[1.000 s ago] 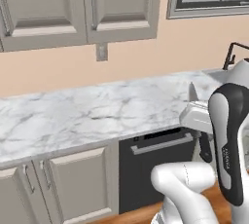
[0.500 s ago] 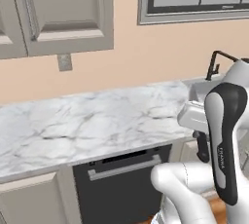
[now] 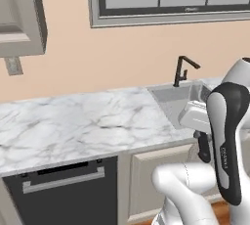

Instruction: Move the cutting board and knife to the sink. Then move spray from the cabinet to the counter.

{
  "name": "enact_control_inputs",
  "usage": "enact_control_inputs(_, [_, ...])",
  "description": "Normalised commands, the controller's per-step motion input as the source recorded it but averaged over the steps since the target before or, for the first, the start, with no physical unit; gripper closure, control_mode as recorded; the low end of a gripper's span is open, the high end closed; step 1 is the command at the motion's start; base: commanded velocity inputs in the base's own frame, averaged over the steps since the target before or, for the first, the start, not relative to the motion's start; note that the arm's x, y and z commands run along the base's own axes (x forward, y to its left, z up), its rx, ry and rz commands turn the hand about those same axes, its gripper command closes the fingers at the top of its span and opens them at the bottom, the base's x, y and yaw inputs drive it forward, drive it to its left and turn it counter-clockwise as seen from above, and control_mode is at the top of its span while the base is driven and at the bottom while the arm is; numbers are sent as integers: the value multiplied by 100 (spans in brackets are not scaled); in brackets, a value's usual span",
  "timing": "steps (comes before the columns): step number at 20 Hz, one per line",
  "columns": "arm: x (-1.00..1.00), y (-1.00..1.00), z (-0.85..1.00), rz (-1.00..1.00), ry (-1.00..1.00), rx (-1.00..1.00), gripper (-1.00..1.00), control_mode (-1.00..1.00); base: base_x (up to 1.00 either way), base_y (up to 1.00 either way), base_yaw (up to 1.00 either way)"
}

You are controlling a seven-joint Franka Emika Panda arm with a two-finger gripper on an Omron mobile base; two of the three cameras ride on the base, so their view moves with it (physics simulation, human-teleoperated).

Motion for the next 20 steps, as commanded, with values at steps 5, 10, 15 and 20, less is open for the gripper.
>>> enact_control_inputs(5, [0, 0, 0, 0, 0, 0, 100, 100, 50, -100, 22])
enact_control_inputs(10, [0, 0, 0, 0, 0, 0, 100, 100, 64, -49, 17])
enact_control_inputs(15, [0, 0, 0, 0, 0, 0, 100, 100, 79, -61, 15])
enact_control_inputs(20, [0, 0, 0, 0, 0, 0, 100, 100, 47, -89, -9])
